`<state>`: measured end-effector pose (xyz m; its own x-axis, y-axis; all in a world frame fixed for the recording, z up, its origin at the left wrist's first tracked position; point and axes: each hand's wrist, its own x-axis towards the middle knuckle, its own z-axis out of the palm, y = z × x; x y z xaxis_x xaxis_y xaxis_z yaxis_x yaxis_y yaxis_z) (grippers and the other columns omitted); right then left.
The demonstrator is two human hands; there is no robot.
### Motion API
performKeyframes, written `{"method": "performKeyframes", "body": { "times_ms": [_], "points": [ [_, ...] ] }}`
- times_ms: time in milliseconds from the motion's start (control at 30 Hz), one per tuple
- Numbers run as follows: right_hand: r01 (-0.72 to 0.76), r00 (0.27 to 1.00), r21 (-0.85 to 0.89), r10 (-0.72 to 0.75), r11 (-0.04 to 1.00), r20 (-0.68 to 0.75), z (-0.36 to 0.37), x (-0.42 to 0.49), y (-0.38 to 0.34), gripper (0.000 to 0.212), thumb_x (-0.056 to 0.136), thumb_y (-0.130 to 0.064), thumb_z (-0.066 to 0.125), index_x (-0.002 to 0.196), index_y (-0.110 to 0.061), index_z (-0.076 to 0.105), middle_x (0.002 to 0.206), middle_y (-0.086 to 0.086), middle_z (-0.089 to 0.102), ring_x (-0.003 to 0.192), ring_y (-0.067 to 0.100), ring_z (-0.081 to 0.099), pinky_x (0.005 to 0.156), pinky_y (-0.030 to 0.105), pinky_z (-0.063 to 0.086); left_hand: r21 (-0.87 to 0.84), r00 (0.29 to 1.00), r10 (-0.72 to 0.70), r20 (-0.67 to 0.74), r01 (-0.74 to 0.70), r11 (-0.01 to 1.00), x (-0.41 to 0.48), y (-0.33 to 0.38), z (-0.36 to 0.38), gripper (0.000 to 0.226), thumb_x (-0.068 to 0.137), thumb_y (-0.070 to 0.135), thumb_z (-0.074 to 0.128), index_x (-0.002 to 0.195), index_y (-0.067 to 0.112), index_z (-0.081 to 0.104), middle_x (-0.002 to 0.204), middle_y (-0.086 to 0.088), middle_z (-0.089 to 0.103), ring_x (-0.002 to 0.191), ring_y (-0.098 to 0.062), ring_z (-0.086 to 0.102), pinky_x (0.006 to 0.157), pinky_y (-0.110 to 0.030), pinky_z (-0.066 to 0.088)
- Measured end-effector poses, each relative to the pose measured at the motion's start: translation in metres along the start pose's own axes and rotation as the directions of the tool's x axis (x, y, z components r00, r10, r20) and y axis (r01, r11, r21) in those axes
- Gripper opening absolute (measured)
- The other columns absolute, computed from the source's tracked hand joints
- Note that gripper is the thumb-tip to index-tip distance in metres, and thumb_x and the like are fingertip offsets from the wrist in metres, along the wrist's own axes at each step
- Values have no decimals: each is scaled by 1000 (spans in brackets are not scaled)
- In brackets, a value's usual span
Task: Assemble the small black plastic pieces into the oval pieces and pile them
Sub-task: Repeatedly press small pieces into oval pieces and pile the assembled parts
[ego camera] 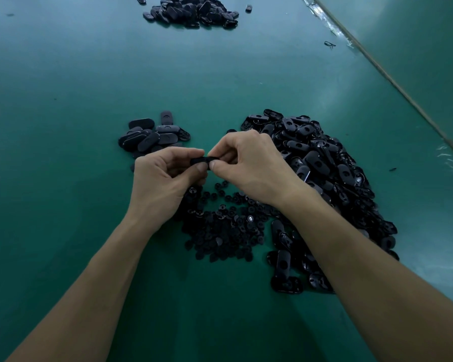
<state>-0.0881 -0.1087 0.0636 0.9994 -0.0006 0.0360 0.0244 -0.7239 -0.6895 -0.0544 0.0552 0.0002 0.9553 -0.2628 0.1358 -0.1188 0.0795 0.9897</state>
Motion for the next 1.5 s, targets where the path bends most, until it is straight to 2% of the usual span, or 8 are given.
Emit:
{"method": "performKeyframes", "body": {
  "times_ms": [533,667,833,933,1033,1167,1367,1500],
  "points": [
    [8,999,13,-8,1000,47,-1,1,1,12,92,-15,70,101,-15,77,83,-11,70,74,-6,64,71,6,48,48,998,56,-43,-54,997,-3,-1,0,23,82,-1,78,87,21,73,72,4,76,59,-11,71,61,-22,58],
    [-22,999,8,22,1000,33,0,1,2,21,95,-24,68,115,-18,72,95,-5,71,88,3,65,84,18,54,66,986,128,-107,-121,990,-3,-1,2,21,85,3,76,92,23,74,79,2,76,66,-14,72,63,-26,60],
    [-135,990,-341,141,931,-7,3,-1,13,43,100,-29,57,142,-23,52,136,5,49,127,23,44,110,40,38,91,856,232,-462,-215,972,5,5,-9,16,91,12,68,95,28,68,83,8,70,69,-13,67,61,-24,58],
    [-239,967,-527,250,816,-51,4,-3,21,49,99,-22,52,147,-28,44,151,8,31,138,31,25,112,46,25,129,715,235,-658,-200,971,13,5,-23,16,88,12,61,93,27,62,83,6,61,62,-6,58,55,-21,51],
    [-314,942,-569,326,760,-84,4,-5,26,48,98,-20,48,145,-30,45,152,10,30,138,34,24,110,49,24,120,644,178,-744,-133,984,17,0,-33,20,88,6,53,90,25,60,93,-11,58,60,-6,54,58,-24,46],
    [-331,939,-574,322,749,-121,2,-3,30,37,98,-16,49,134,-26,54,140,7,44,129,34,37,105,47,31,105,663,68,-745,16,994,22,-5,-37,30,93,3,48,98,26,67,94,-3,61,65,-15,42,65,-31,41],
    [-312,950,-555,267,771,-163,-2,0,31,33,101,-19,50,132,-25,59,130,7,56,122,31,47,102,43,38,50,661,-25,-750,95,994,23,-7,-39,48,95,1,53,140,15,50,142,-27,46,90,-16,47,87,-16,50],
    [-315,947,-537,299,782,-119,-3,3,32,34,103,-27,48,137,-26,54,136,11,51,126,34,43,104,45,36,107,656,53,-753,43,993,19,-5,-33,43,92,4,56,127,28,54,140,-14,45,95,-7,45,83,-9,44]
  ]
}}
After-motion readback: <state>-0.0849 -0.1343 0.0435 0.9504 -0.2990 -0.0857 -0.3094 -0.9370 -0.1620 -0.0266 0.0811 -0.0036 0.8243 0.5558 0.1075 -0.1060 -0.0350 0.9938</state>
